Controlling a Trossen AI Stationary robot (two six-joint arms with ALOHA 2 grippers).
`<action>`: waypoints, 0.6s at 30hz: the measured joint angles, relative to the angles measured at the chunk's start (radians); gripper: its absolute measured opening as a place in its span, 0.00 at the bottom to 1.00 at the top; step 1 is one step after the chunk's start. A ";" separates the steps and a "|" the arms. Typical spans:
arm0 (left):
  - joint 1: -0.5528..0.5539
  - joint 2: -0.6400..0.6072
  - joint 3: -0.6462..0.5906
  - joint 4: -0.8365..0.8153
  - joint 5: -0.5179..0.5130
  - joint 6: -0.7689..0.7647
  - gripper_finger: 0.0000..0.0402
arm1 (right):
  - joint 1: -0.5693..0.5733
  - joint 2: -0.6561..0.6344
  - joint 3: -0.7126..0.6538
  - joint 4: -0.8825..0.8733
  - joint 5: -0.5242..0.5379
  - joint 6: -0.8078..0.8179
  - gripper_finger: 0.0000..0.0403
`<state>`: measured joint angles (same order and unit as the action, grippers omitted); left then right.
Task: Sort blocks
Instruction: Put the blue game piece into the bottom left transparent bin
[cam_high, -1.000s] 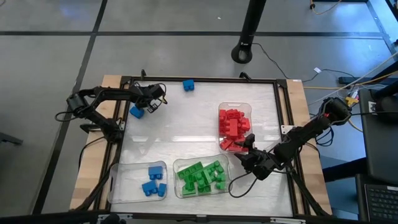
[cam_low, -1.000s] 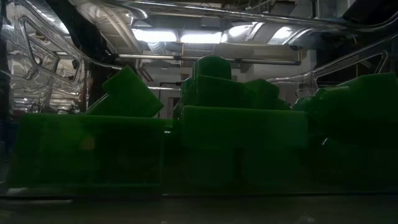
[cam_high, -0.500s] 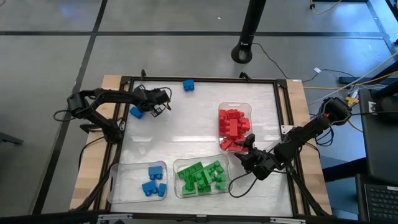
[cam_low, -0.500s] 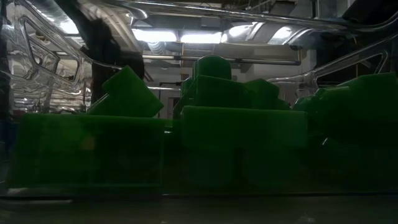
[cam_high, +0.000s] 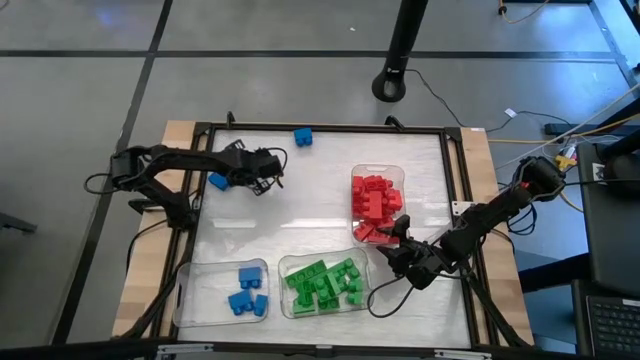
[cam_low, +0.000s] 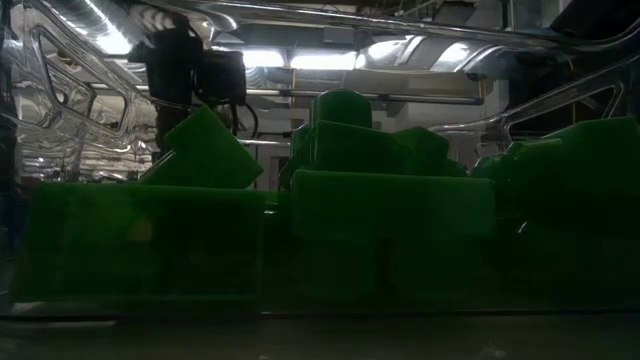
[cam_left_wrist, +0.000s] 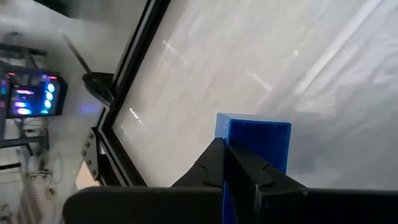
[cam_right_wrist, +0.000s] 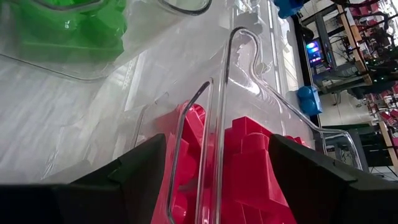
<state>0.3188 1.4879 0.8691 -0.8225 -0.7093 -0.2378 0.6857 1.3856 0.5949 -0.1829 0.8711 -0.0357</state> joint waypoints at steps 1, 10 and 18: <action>-0.005 0.000 0.009 -0.009 0.008 -0.010 0.00 | 0.000 0.000 0.000 0.000 0.000 0.000 0.70; -0.150 -0.081 0.129 -0.146 0.066 -0.095 0.00 | 0.000 0.000 0.000 -0.001 0.000 0.000 0.70; -0.395 -0.178 0.247 -0.263 0.175 -0.199 0.00 | 0.000 0.000 0.000 0.000 0.000 0.000 0.70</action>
<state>-0.0765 1.3097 1.1161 -1.0856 -0.5344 -0.4366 0.6857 1.3856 0.5949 -0.1833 0.8707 -0.0357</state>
